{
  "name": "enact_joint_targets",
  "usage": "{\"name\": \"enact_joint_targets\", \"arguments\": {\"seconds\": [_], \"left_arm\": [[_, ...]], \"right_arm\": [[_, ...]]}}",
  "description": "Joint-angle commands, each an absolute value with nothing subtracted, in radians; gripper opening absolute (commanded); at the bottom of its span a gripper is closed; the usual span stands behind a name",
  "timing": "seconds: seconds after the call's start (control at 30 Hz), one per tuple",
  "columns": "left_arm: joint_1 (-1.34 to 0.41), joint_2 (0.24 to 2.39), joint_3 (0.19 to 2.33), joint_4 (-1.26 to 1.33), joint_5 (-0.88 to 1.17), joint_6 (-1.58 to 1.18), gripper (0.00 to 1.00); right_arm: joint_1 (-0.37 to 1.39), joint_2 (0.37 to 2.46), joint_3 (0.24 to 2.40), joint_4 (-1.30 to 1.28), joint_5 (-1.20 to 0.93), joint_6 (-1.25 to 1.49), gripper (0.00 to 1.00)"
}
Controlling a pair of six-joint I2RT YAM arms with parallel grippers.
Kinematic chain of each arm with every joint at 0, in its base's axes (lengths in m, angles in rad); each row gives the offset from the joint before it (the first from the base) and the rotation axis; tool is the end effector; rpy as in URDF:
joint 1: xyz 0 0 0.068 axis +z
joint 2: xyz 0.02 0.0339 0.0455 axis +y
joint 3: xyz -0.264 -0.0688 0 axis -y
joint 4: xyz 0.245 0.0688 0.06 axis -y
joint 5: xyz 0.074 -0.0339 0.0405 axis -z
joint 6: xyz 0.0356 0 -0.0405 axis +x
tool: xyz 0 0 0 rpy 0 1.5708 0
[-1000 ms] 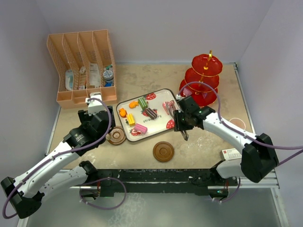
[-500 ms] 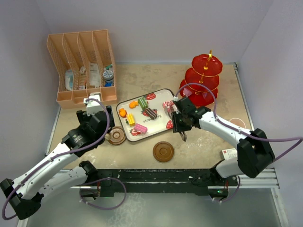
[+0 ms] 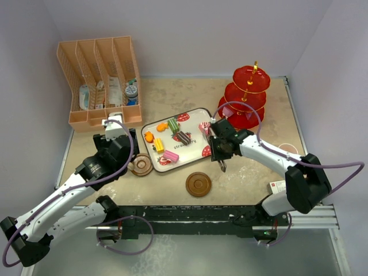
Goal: Serve the afternoon tea
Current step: Pick up the desert from the tray.
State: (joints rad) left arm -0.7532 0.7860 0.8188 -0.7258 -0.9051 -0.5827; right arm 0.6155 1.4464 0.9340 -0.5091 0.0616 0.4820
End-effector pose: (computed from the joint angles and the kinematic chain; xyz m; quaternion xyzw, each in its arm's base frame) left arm 0.1287 -0.0823 0.3070 -0.1158 0.8270 0.0740 0.5452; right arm 0.2359 0.1641 0.2142 -0.0558 0.9605 0.1161 0.2467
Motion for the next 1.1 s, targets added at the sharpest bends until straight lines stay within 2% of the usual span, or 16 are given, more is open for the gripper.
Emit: {"name": "enact_joint_targets", "arguments": {"seconds": [0.0, 0.27, 0.43, 1.07], "left_arm": [[-0.75, 0.787, 0.839, -0.716, -0.929, -0.587, 0.88], [-0.751, 0.791, 0.839, -0.716, -0.927, -0.586, 0.88], [-0.751, 0.79, 0.838, -0.716, -0.925, -0.586, 0.88], [-0.751, 0.786, 0.839, -0.716, -0.916, -0.583, 0.88]], "right_arm": [[0.624, 1.441, 0.982, -0.49, 0.099, 0.496, 0.36], [0.627, 1.397, 0.968, -0.49, 0.123, 0.509, 0.21], [0.627, 1.361, 0.96, -0.496, 0.134, 0.522, 0.17], [0.618, 1.143, 0.913, -0.672, 0.21, 0.657, 0.18]]}}
